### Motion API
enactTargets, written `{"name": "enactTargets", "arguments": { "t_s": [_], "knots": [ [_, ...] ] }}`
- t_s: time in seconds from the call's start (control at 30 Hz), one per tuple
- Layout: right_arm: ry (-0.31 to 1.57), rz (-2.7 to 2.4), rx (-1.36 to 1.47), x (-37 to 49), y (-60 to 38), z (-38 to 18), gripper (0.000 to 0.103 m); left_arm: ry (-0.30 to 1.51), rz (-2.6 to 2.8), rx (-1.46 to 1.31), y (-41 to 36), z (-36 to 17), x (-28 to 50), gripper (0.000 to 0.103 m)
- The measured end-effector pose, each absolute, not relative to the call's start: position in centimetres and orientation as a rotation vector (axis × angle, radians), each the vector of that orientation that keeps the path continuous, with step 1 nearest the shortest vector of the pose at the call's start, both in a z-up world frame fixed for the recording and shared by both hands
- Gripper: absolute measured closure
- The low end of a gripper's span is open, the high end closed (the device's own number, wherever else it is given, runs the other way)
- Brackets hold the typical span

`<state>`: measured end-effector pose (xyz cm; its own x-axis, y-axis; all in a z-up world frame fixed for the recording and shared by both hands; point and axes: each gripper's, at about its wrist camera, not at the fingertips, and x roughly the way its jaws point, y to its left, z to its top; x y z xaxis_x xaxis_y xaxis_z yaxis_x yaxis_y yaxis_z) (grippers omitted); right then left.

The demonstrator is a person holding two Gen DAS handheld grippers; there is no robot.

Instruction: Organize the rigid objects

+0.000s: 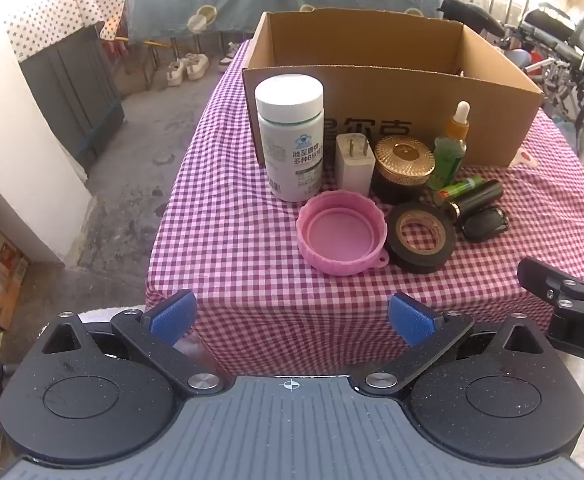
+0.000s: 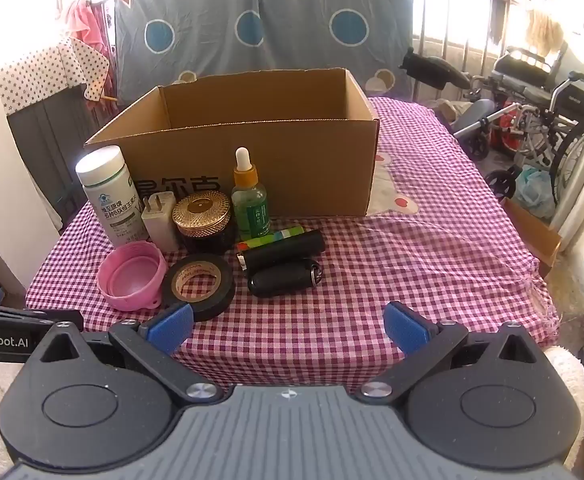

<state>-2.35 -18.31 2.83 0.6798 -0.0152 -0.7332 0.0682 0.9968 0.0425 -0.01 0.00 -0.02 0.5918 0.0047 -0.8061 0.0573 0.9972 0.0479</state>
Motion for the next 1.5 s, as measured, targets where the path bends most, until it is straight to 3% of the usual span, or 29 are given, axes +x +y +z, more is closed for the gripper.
{"name": "enactTargets", "arguments": {
  "t_s": [1.5],
  "knots": [
    [0.838,-0.037,0.066,-2.05,-18.23,2.91,0.000,0.997,-0.009,0.051,-0.18,-0.62,0.46,0.000]
  ]
}}
